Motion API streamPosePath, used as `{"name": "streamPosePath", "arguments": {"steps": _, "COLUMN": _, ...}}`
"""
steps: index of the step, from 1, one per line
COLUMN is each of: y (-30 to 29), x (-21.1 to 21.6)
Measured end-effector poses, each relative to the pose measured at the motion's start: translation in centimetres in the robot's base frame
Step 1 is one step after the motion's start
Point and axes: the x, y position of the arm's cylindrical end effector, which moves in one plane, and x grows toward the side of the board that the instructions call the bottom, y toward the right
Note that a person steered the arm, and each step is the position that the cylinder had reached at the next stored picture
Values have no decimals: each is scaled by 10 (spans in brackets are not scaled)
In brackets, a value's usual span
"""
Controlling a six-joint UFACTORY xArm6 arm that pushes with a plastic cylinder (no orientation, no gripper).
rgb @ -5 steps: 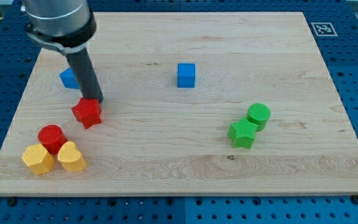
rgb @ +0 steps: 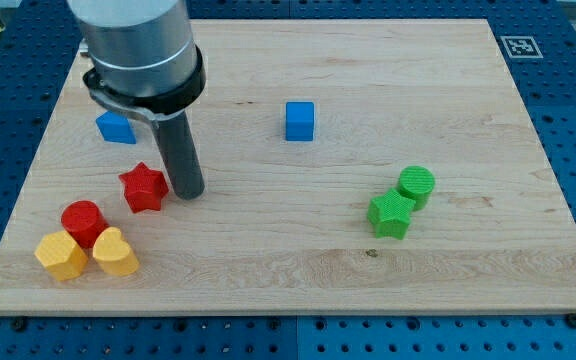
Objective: Place the red star above the yellow heart
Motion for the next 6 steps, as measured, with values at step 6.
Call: {"name": "streamPosePath", "arguments": {"steps": 6, "y": -17, "x": -2}}
